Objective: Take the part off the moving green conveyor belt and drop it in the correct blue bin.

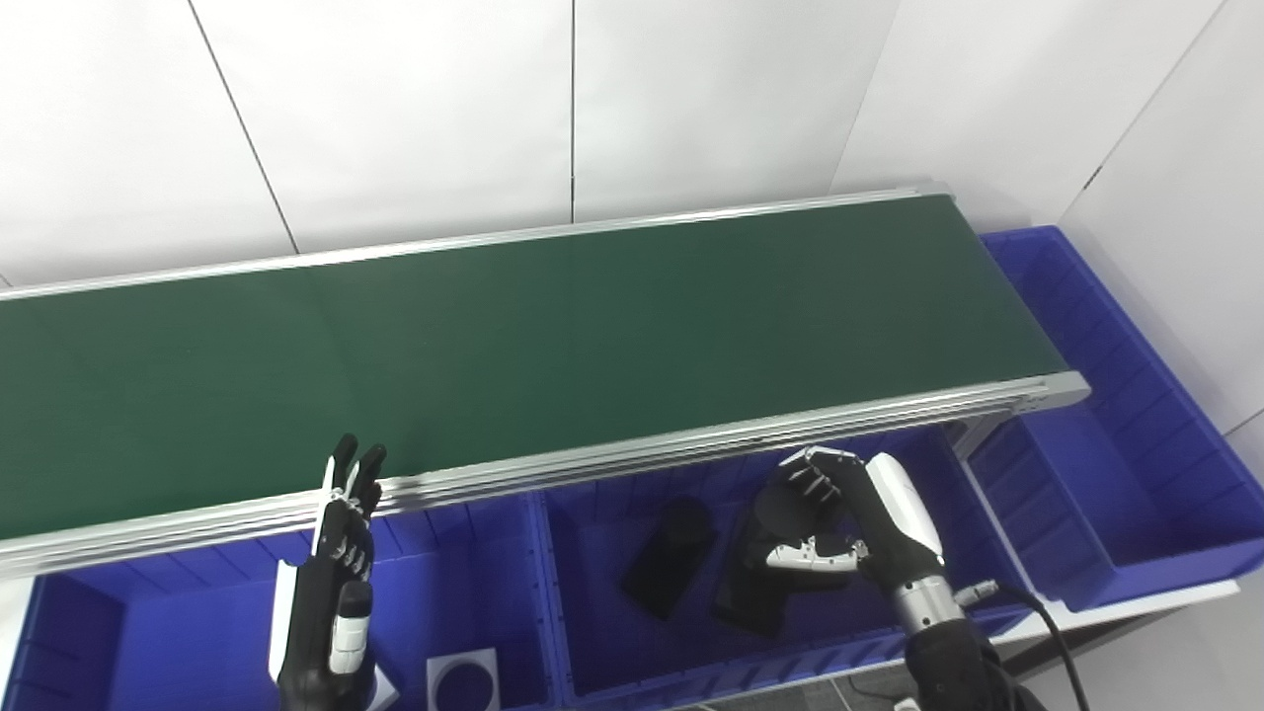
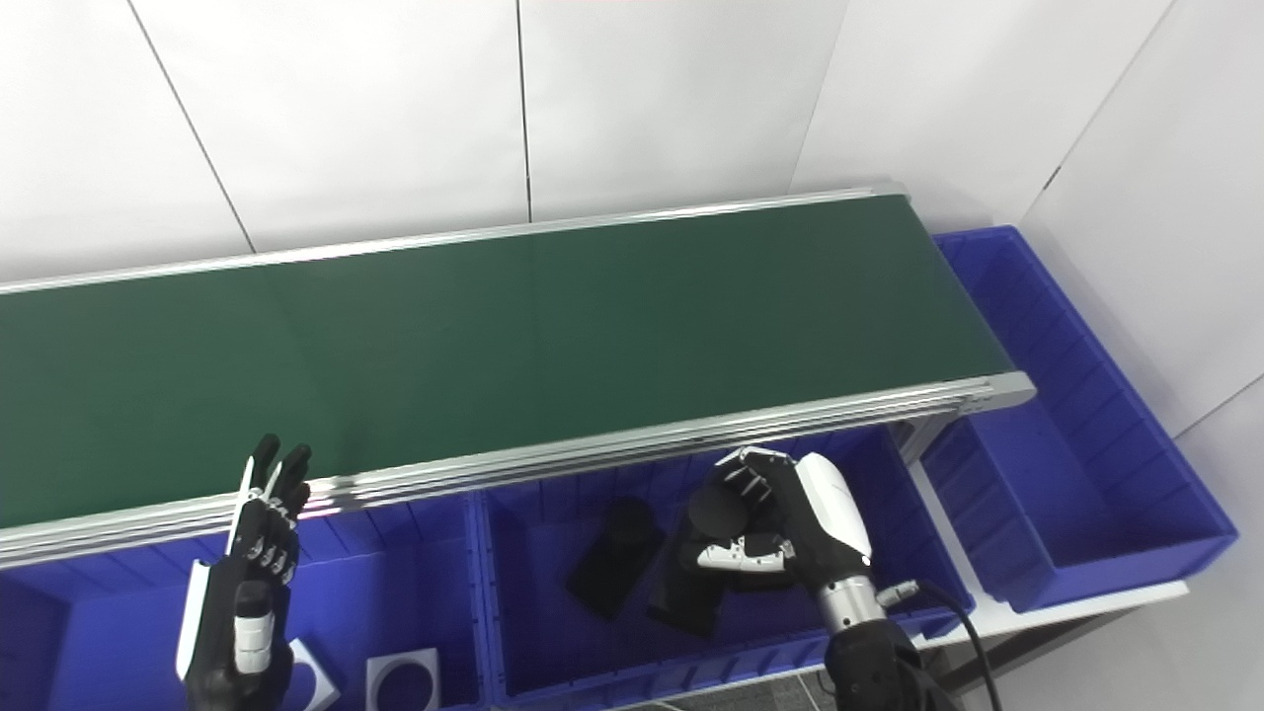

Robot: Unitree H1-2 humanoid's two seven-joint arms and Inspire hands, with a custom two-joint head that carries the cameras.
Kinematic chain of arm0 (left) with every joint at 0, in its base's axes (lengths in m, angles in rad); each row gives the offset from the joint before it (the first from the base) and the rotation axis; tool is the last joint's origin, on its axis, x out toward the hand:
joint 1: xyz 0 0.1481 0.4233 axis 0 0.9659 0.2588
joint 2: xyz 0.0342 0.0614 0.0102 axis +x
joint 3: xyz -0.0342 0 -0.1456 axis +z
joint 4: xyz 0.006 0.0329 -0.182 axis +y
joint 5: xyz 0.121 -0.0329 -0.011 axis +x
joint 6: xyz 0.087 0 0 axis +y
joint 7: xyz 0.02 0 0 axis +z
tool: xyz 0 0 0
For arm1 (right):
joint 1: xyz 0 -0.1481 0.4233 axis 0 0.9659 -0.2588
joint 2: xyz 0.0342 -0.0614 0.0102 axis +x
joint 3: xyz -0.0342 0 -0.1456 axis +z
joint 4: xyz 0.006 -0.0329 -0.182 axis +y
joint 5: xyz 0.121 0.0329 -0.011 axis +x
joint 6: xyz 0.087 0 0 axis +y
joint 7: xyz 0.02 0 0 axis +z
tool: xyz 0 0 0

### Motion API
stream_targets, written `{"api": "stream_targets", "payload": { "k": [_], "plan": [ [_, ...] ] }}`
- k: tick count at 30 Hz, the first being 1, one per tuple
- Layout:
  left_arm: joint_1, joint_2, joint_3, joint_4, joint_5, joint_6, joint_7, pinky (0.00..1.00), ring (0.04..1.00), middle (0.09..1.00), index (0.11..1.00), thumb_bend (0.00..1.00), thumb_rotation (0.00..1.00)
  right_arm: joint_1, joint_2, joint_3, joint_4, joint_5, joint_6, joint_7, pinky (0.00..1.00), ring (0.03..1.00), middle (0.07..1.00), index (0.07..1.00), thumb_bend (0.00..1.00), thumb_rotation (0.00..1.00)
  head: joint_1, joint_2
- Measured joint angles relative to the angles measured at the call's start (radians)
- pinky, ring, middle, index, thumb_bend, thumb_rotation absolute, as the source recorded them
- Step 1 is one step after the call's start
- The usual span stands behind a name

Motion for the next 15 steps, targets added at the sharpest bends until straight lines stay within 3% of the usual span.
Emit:
{"api": "stream_targets", "payload": {
  "k": [3, 15],
  "plan": [
    [0.001, 0.0, -0.001, 0.0, 0.003, 0.0, 0.0, 0.99, 0.981, 0.953, 0.997, 0.86, 0.95, 0.002, -0.008, 0.004, 0.001, -0.018, -0.025, -0.014, 0.65, 0.733, 0.752, 0.715, 0.97, 0.23, 0.006, 0.002],
    [0.002, 0.0, -0.003, -0.001, 0.002, 0.0, 0.0, 0.99, 0.982, 0.95, 1.0, 0.86, 0.94, 0.001, -0.013, 0.016, 0.021, 0.014, -0.052, -0.003, 0.65, 0.733, 0.766, 0.748, 1.0, 0.27, 0.009, 0.005]
  ]
}}
